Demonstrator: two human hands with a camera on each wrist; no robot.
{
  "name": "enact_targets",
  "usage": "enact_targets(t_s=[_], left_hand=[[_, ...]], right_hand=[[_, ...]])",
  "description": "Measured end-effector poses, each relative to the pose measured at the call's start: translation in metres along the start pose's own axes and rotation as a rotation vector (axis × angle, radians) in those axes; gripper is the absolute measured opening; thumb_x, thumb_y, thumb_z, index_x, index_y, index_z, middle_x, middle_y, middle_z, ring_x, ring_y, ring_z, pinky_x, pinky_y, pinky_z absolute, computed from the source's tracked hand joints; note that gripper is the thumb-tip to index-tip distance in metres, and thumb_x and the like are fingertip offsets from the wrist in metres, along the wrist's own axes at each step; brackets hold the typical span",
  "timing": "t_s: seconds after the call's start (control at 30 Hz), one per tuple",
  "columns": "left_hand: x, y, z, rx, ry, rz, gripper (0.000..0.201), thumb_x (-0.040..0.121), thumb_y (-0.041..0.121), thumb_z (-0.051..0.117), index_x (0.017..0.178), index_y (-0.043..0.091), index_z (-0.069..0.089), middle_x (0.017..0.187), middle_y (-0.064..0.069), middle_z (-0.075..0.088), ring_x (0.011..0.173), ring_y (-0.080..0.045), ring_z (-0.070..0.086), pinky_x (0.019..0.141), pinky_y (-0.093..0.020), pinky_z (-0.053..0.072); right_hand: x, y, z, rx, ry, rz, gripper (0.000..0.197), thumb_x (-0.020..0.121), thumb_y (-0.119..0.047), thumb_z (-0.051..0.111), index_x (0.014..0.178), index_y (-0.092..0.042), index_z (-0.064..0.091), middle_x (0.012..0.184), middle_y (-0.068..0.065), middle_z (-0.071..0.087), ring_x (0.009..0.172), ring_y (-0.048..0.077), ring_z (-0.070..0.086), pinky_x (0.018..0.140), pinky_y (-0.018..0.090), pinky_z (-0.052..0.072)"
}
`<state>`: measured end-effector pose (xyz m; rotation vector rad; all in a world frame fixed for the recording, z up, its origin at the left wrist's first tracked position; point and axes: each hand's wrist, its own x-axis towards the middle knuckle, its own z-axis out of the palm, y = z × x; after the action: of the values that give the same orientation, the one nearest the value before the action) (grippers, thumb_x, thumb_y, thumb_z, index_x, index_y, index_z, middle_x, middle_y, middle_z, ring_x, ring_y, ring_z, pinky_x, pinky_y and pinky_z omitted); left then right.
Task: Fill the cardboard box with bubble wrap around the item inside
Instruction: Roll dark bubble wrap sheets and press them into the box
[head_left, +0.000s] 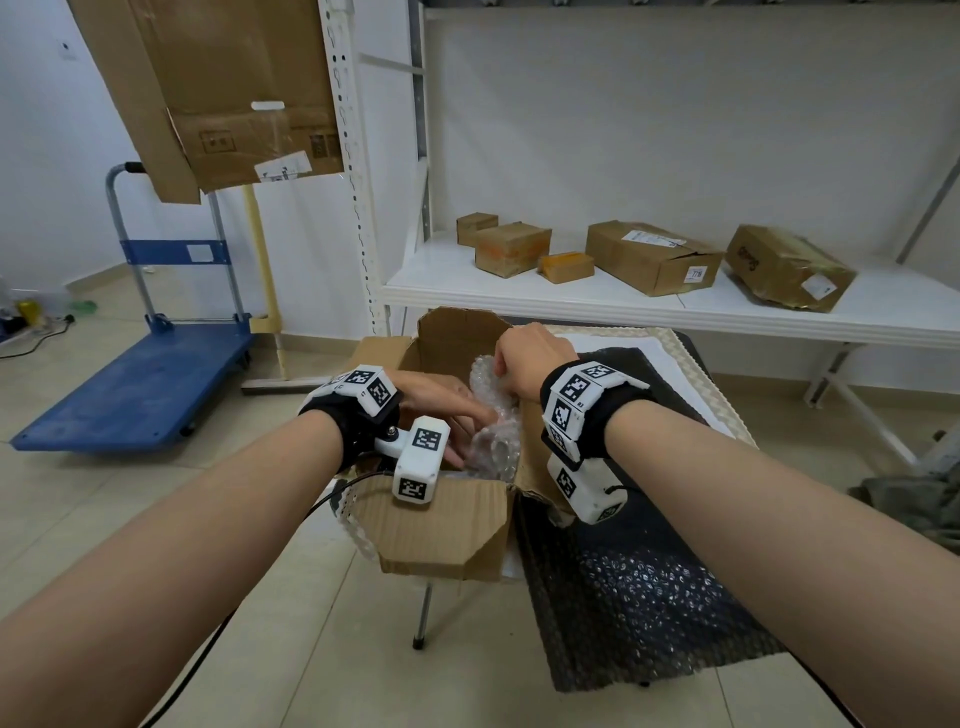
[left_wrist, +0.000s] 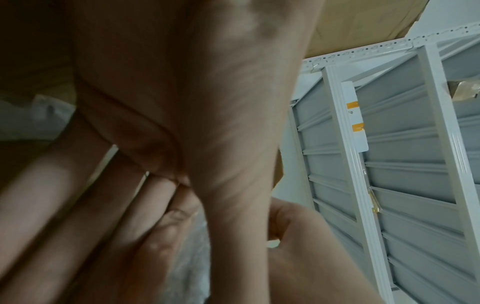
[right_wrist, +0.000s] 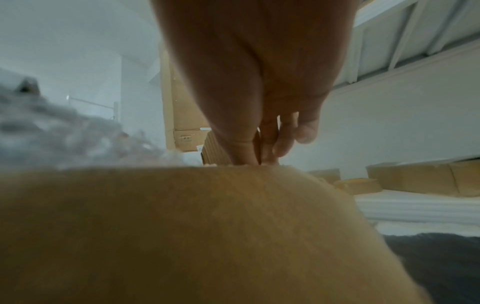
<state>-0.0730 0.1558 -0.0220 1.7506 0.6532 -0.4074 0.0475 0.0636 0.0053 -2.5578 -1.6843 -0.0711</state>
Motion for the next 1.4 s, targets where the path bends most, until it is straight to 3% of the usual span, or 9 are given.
enact_targets(t_s=[0.23,0.37,0.5,0.63,0.73,0.93,1.1,1.23,1.4], left_hand=[[0.0,-0.001,0.001,0.09,-0.048,-0.016,0.042,0.092,0.027,0.063,0.113,-0.009,0.062,0.12,-0.028,0.063,0.109,-0.034,0.061,0.103,-0.044,0.048],[0.005,-0.004,-0.001,0.072,-0.132,-0.004,0.053,0.083,0.032,0.069,0.114,-0.01,0.062,0.109,-0.02,0.07,0.094,-0.026,0.068,0.081,-0.03,0.058],[0.008,-0.007,0.001,0.086,-0.12,0.011,0.028,0.094,0.019,0.061,0.108,-0.004,0.062,0.099,-0.015,0.071,0.084,-0.021,0.07,0.072,-0.027,0.058],[0.001,-0.001,0.003,0.281,-0.095,0.015,0.033,0.092,0.035,0.059,0.069,0.013,0.061,0.07,-0.001,0.06,0.062,-0.011,0.055,0.064,-0.018,0.046],[0.0,0.0,0.004,0.299,-0.074,-0.009,0.028,0.1,0.027,0.05,0.076,0.013,0.054,0.07,0.001,0.055,0.063,-0.01,0.051,0.066,-0.017,0.045],[-0.001,-0.002,0.006,0.163,-0.187,-0.074,0.02,0.102,0.02,0.043,0.097,0.008,0.058,0.08,-0.002,0.074,0.071,-0.01,0.071,0.065,-0.02,0.056],[-0.003,0.001,0.009,0.123,-0.184,-0.126,0.032,0.088,0.037,0.054,0.103,0.009,0.057,0.093,-0.004,0.07,0.084,-0.012,0.068,0.08,-0.025,0.056],[-0.001,0.002,0.005,0.168,-0.17,-0.168,0.029,0.102,0.033,0.04,0.104,0.01,0.058,0.084,0.006,0.075,0.074,-0.004,0.07,0.069,-0.018,0.055],[-0.005,0.002,0.003,0.243,-0.248,-0.194,0.044,0.081,0.05,0.056,0.105,0.012,0.06,0.087,0.008,0.075,0.079,-0.002,0.069,0.074,-0.018,0.052]], right_hand=[[0.0,0.002,0.011,-0.245,-0.141,-0.067,0.03,0.093,-0.018,0.052,0.121,-0.016,0.064,0.141,0.008,0.042,0.135,0.032,0.028,0.109,0.045,0.027],[0.002,0.0,0.007,-0.115,-0.11,-0.044,0.03,0.098,-0.026,0.042,0.117,-0.015,0.062,0.131,0.011,0.057,0.13,0.032,0.034,0.105,0.046,0.027],[-0.001,0.002,0.004,0.113,0.061,-0.102,0.058,0.088,-0.059,0.047,0.136,-0.026,0.048,0.133,0.012,0.054,0.128,0.03,0.039,0.102,0.045,0.032],[-0.005,-0.001,0.004,0.185,0.025,-0.349,0.041,0.086,-0.033,0.068,0.125,-0.033,0.058,0.127,0.002,0.045,0.117,0.019,0.044,0.099,0.037,0.041],[-0.004,-0.003,0.006,0.024,-0.032,-0.387,0.022,0.091,-0.02,0.064,0.108,-0.031,0.07,0.126,-0.002,0.047,0.116,0.02,0.045,0.098,0.037,0.042],[-0.006,-0.008,0.012,-0.16,0.083,-0.317,0.018,0.086,-0.035,0.069,0.096,-0.022,0.075,0.132,-0.005,0.043,0.118,0.021,0.039,0.096,0.035,0.035],[-0.005,-0.01,0.012,-0.217,0.025,-0.345,0.022,0.094,-0.022,0.059,0.113,-0.017,0.069,0.135,-0.003,0.047,0.119,0.021,0.043,0.097,0.034,0.035],[-0.004,-0.013,0.013,-0.301,-0.066,-0.286,0.043,0.092,-0.05,0.054,0.121,-0.022,0.067,0.134,0.002,0.048,0.126,0.023,0.042,0.106,0.041,0.031],[0.002,-0.015,0.017,-0.396,-0.238,-0.24,0.057,0.079,-0.059,0.066,0.122,-0.021,0.064,0.138,0.006,0.042,0.13,0.025,0.037,0.109,0.044,0.034]])
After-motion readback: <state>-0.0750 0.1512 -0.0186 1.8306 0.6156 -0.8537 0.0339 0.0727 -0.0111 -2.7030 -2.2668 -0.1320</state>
